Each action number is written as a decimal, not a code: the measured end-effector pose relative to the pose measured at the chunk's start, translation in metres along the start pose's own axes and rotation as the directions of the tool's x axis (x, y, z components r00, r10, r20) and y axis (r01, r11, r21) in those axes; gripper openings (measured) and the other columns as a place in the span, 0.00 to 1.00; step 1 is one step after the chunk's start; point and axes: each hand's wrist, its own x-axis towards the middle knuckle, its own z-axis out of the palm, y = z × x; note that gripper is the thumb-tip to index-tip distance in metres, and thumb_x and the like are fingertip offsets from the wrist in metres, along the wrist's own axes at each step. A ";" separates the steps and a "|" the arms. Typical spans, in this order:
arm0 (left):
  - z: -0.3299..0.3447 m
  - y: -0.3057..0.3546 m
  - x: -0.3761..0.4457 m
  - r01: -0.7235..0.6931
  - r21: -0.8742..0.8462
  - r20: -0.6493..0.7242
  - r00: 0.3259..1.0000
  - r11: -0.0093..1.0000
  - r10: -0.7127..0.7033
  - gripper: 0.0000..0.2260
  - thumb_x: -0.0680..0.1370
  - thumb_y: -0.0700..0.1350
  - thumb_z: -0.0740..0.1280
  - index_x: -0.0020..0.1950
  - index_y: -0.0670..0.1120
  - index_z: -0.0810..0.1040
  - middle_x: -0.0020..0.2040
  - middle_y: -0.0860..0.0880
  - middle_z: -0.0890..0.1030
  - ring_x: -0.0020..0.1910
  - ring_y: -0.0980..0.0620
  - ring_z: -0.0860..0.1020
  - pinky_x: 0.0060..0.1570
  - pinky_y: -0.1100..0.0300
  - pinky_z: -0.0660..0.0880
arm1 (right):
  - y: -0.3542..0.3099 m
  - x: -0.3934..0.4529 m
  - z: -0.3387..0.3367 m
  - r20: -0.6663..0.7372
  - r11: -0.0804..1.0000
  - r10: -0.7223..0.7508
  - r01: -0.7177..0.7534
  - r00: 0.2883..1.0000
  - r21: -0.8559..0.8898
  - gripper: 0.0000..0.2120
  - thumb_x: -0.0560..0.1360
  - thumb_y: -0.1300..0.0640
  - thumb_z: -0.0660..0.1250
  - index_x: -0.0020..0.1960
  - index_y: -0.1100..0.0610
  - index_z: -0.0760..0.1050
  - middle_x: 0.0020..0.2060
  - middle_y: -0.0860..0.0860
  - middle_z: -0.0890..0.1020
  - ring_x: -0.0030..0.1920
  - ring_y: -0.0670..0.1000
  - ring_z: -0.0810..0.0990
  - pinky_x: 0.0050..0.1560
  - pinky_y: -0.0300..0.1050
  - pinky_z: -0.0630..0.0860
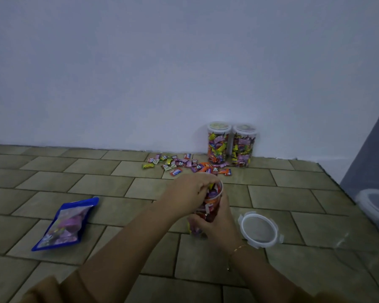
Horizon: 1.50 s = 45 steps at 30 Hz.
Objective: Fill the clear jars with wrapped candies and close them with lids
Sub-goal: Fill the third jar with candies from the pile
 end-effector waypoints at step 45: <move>0.046 -0.098 0.073 0.204 -0.464 -0.371 0.838 0.862 -0.399 0.16 0.79 0.49 0.64 0.65 0.47 0.75 0.57 0.51 0.77 0.58 0.53 0.75 0.57 0.62 0.71 | 0.026 0.069 -0.029 -0.117 0.998 0.043 -0.049 0.992 -0.050 0.49 0.62 0.47 0.78 0.72 0.41 0.50 0.66 0.46 0.71 0.64 0.47 0.74 0.62 0.51 0.76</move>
